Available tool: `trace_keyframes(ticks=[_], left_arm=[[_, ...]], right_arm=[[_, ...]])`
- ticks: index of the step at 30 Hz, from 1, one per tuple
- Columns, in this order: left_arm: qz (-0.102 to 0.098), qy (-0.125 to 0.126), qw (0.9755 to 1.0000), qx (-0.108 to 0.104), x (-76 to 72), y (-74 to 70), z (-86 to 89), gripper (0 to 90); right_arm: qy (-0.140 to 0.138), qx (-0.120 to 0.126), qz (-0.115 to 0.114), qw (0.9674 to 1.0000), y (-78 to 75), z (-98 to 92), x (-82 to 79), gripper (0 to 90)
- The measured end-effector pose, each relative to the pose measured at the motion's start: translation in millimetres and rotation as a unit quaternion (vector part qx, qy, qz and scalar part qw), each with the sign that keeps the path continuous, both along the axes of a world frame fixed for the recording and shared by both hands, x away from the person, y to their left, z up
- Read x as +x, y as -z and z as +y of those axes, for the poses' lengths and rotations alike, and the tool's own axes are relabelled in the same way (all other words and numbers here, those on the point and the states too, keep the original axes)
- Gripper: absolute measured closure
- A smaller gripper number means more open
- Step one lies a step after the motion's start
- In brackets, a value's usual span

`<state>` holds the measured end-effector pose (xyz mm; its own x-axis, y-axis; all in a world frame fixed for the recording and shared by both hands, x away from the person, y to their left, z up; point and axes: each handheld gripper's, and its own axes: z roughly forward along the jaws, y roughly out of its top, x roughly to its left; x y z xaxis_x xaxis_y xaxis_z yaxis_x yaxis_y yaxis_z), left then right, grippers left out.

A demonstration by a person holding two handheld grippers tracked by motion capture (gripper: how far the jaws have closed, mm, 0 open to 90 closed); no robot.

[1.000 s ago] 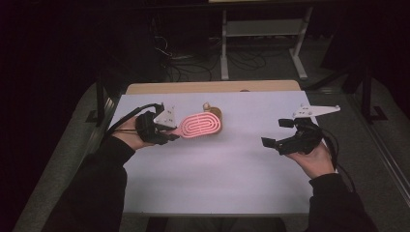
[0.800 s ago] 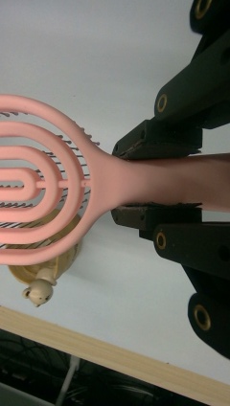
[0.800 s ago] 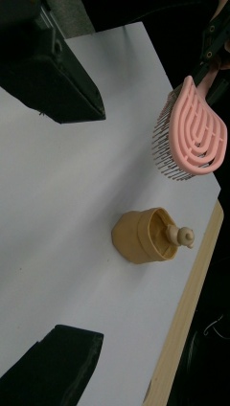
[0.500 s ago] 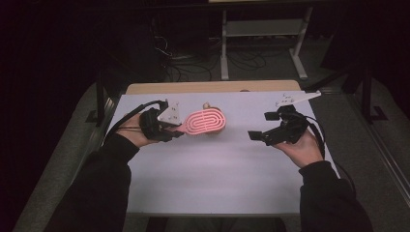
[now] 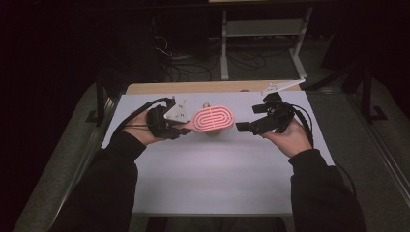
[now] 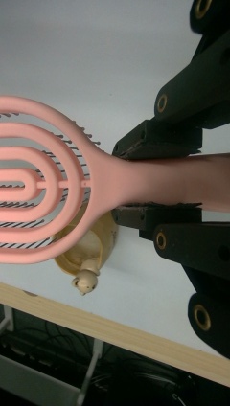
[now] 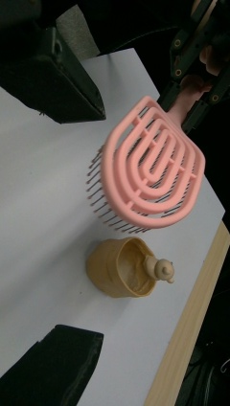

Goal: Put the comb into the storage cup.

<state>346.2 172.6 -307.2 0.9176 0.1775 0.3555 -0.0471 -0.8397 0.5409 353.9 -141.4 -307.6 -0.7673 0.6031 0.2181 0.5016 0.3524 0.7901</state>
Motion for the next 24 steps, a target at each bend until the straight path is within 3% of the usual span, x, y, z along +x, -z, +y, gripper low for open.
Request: trace_keyframes(ticks=[5, 10, 18, 20, 21, 22, 23, 24], left_arm=[[-0.008, 0.007, 0.9999, -0.009, -2.0, -1.4, -6.3, 70.0], [-0.014, 0.012, 0.9997, -0.014, -2.9, -2.8, -10.6, 70.0], [-0.028, 0.013, 0.9992, -0.024, -5.0, -3.4, -14.5, 70.0], [-0.033, 0.017, 0.999, -0.025, -6.4, -3.5, -15.0, 70.0], [-0.036, 0.019, 0.9987, -0.029, -7.4, -3.3, -15.2, 70.0], [-0.036, 0.019, 0.9987, -0.029, -7.4, -3.3, -15.2, 70.0], [-0.039, 0.018, 0.9986, -0.031, -7.7, -3.2, -15.0, 70.0], [-0.039, 0.018, 0.9986, -0.031, -7.7, -3.2, -15.0, 70.0]], right_arm=[[0.002, 0.012, 0.018, 0.9998, -1.5, 3.0, 5.7, 0.0], [0.004, 0.045, 0.042, 0.9981, -0.2, 0.3, 11.7, 0.0], [0.0, 0.06, 0.078, 0.9951, 1.9, 3.6, 18.4, 0.0], [-0.015, 0.09, 0.102, 0.9905, 2.9, 3.4, 21.7, 3.4], [-0.025, 0.117, 0.121, 0.9854, 3.5, 2.1, 24.3, 8.4], [-0.025, 0.117, 0.121, 0.9854, 3.5, 2.1, 24.3, 8.4], [-0.03, 0.131, 0.135, 0.9817, 4.0, 1.7, 26.3, 13.5], [-0.03, 0.131, 0.135, 0.9817, 4.0, 1.7, 26.3, 13.5]])
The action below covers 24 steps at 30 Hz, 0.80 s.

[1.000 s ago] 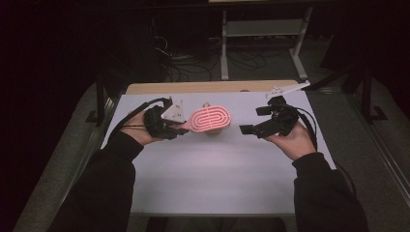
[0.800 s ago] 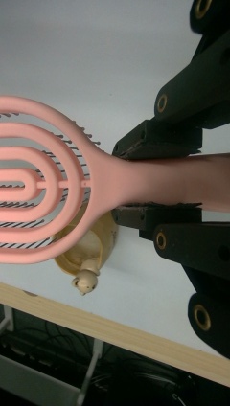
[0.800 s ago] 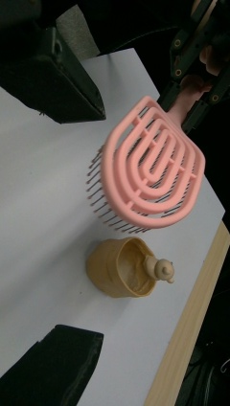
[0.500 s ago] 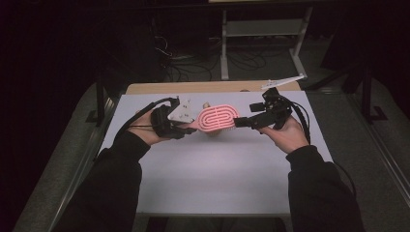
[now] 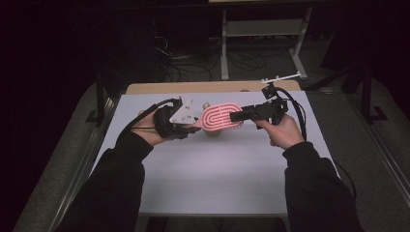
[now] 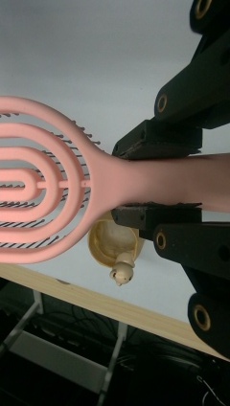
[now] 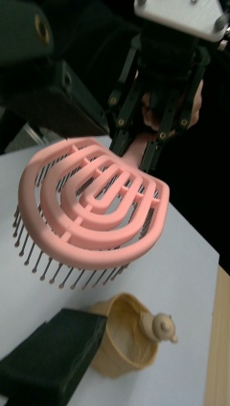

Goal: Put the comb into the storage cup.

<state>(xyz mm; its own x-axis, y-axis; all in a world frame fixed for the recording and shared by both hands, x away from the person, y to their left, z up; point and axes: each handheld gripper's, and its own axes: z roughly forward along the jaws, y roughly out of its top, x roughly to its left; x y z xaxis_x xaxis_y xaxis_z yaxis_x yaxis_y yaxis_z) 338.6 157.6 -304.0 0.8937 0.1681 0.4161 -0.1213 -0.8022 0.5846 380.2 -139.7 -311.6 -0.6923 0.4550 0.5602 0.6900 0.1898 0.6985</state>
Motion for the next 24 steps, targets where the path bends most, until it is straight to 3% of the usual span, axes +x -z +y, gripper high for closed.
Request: trace_keyframes(ticks=[2, 6, 11, 16, 21, 24], left_arm=[[-0.005, -0.002, 1.0, -0.003, -0.2, -0.1, 0.4, 70.0], [-0.015, -0.002, 0.9997, -0.019, -0.8, -0.9, 1.0, 70.0], [-0.023, -0.006, 0.9994, -0.025, -0.7, 0.3, 1.6, 70.0], [-0.029, -0.016, 0.9992, -0.022, 0.3, 4.9, 0.8, 69.7], [-0.031, -0.025, 0.9986, -0.036, 3.9, 11.9, 0.1, 69.6], [-0.03, -0.029, 0.9983, -0.04, 5.7, 15.5, -0.2, 69.5]], right_arm=[[-0.003, 0.013, 0.025, 0.9996, 1.7, 0.1, 2.7, 19.4], [-0.023, 0.026, 0.054, 0.998, 5.3, 3.5, 5.5, 27.1], [0.005, 0.039, 0.047, 0.9981, 1.6, 3.3, 5.1, 37.3], [0.016, 0.078, 0.059, 0.9951, -0.6, 1.1, 5.5, 51.3], [0.015, 0.103, 0.056, 0.993, -6.8, 3.5, 5.0, 59.2], [0.019, 0.099, 0.053, 0.9935, -10.0, 6.0, 4.3, 60.7]])
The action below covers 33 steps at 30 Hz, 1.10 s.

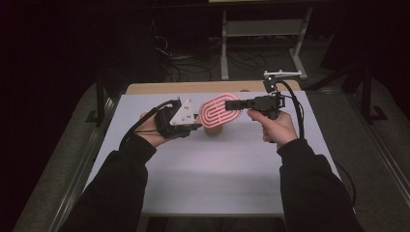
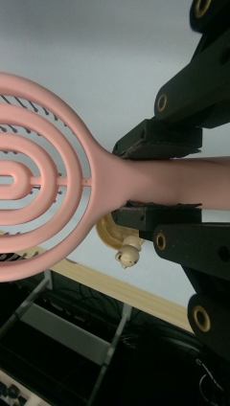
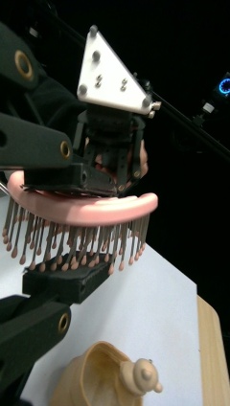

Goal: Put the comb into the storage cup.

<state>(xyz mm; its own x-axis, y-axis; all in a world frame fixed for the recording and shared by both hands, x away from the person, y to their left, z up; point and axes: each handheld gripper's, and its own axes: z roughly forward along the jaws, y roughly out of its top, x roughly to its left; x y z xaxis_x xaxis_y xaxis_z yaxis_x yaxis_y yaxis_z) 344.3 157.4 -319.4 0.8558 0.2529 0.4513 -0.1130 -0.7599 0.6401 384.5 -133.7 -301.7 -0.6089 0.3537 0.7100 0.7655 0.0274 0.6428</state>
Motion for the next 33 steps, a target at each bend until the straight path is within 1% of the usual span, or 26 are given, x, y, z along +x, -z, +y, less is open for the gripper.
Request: trace_keyframes(ticks=[1, 2, 5, 6, 7, 8, 9, 10, 11, 13, 14, 16, 20, 21, 22, 23, 25, 30, 33], left_arm=[[0.004, -0.002, 1.0, -0.005, 1.3, 2.9, 0.7, 69.5], [0.004, -0.002, 1.0, -0.005, 1.3, 2.9, 0.7, 69.4], [0.009, -0.005, 0.9999, -0.009, 0.6, 6.8, 0.8, 68.6], [0.01, -0.006, 0.9999, -0.01, 0.5, 7.2, 1.0, 67.7], [0.01, -0.006, 0.9999, -0.01, 0.5, 7.2, 1.0, 66.4], [0.012, -0.007, 0.9998, -0.012, 0.4, 7.4, 1.3, 66.4], [0.017, -0.009, 0.9997, -0.017, 0.6, 7.4, 2.6, 63.8], [0.017, -0.009, 0.9997, -0.017, 0.6, 7.4, 2.6, 62.3], [0.021, -0.01, 0.9995, -0.021, 1.1, 7.2, 3.4, 60.5], [0.026, -0.018, 0.9989, -0.035, 2.1, 5.9, 5.9, 56.3], [0.025, -0.021, 0.9988, -0.038, 2.2, 5.5, 6.7, 54.5], [0.026, -0.024, 0.9985, -0.042, 2.2, 5.0, 8.4, 53.8], [0.031, -0.03, 0.9978, -0.051, 2.7, 4.6, 11.7, 49.6], [0.031, -0.03, 0.9978, -0.051, 2.7, 4.6, 11.7, 48.5], [0.033, -0.031, 0.9975, -0.055, 2.9, 4.5, 12.6, 48.5], [0.035, -0.033, 0.997, -0.061, 3.1, 4.1, 14.5, 46.1], [0.037, -0.034, 0.9965, -0.066, 3.3, 3.8, 16.8, 45.3], [0.043, -0.04, 0.9957, -0.072, 4.4, 4.9, 22.7, 43.0], [0.049, -0.042, 0.9947, -0.081, 5.1, 4.9, 27.8, 40.9]], right_arm=[[0.001, -0.011, -0.005, 0.9999, -4.1, 3.8, -0.7, 61.7], [0.001, -0.011, -0.005, 0.9999, -4.1, 3.8, -0.7, 61.7], [-0.008, -0.033, -0.017, 0.9993, -11.8, 10.7, -2.1, 62.7], [-0.007, -0.042, -0.021, 0.9989, -13.4, 12.5, -2.3, 62.8], [-0.007, -0.042, -0.021, 0.9989, -13.4, 12.5, -2.3, 62.8], [-0.008, -0.05, -0.024, 0.9984, -14.9, 14.3, -2.3, 62.8], [-0.008, -0.059, -0.029, 0.9978, -17.4, 17.1, -2.2, 63.0], [-0.008, -0.059, -0.029, 0.9978, -17.4, 17.1, -2.2, 63.0], [-0.007, -0.063, -0.036, 0.9973, -20.9, 19.1, -2.9, 63.1], [-0.008, -0.072, -0.046, 0.9963, -25.1, 21.4, -3.6, 63.1], [-0.009, -0.078, -0.046, 0.9959, -27.4, 22.5, -4.0, 63.1], [-0.01, -0.084, -0.05, 0.9951, -31.0, 23.9, -4.0, 63.1], [-0.01, -0.097, -0.056, 0.9937, -37.0, 26.5, -4.4, 63.1], [-0.01, -0.097, -0.056, 0.9937, -37.0, 26.5, -4.4, 63.1], [-0.011, -0.1, -0.056, 0.9933, -38.4, 27.3, -4.6, 63.2], [-0.01, -0.106, -0.06, 0.9924, -40.9, 28.5, -5.0, 63.1], [-0.01, -0.112, -0.061, 0.9918, -43.2, 29.8, -5.3, 63.1], [-0.01, -0.125, -0.065, 0.99, -47.9, 33.5, -4.7, 63.1], [-0.01, -0.132, -0.068, 0.9889, -51.5, 34.8, -3.9, 63.1]])
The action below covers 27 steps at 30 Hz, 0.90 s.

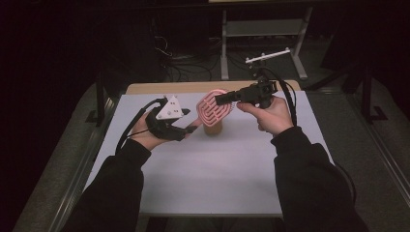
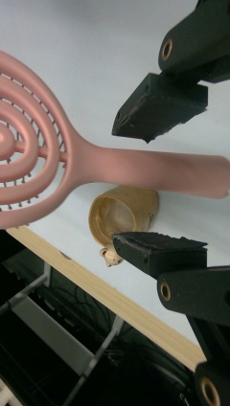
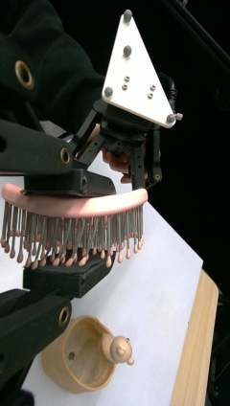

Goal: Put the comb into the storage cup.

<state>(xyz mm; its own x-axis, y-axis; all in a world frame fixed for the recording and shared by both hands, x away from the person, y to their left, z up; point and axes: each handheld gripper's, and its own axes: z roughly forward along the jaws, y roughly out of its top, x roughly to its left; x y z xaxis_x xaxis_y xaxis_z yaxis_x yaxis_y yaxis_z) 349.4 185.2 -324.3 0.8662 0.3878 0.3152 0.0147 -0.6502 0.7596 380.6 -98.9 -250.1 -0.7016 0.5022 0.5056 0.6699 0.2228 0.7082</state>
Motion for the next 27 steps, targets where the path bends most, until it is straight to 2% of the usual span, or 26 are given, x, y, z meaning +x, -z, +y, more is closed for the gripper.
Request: trace_keyframes(ticks=[7, 8, 10, 13, 14, 17, 20, 21, 27], left_arm=[[0.017, 0.002, 0.9995, -0.028, 2.3, -1.8, 12.1, 34.9], [0.025, 0.006, 0.9989, -0.039, 3.0, -2.7, 15.9, 33.5], [0.03, 0.007, 0.9983, -0.049, 3.2, -3.3, 19.4, 30.3], [0.029, 0.001, 0.9977, -0.062, 3.3, -3.4, 22.6, 18.4], [0.054, -0.002, 0.9955, -0.077, 6.3, -2.7, 25.4, 13.0], [0.077, -0.013, 0.9938, -0.078, 10.5, 1.0, 28.5, 1.1], [0.076, -0.023, 0.9927, -0.091, 12.0, 5.3, 35.0, 0.0], [0.071, -0.028, 0.9929, -0.091, 12.7, 6.9, 37.3, 0.0], [0.074, -0.044, 0.9917, -0.095, 15.6, 16.9, 49.7, 0.0]], right_arm=[[0.007, -0.015, -0.009, 0.9998, -10.7, 0.0, 1.7, 63.1], [0.008, -0.017, -0.01, 0.9998, -12.4, -0.1, 1.9, 63.1], [0.009, -0.018, -0.011, 0.9997, -15.6, -0.6, 2.7, 63.1], [0.012, -0.019, -0.012, 0.9997, -19.3, -1.1, 3.3, 63.1], [0.017, -0.024, -0.012, 0.9995, -23.2, -1.5, 4.3, 63.1], [0.024, -0.027, -0.017, 0.9992, -30.1, -2.4, 5.2, 63.2], [0.029, -0.024, -0.02, 0.9991, -37.3, -4.3, 5.5, 63.1], [0.031, -0.025, -0.021, 0.999, -39.6, -5.1, 5.8, 63.1], [0.049, -0.031, -0.021, 0.9981, -53.1, -10.6, 9.4, 63.1]])
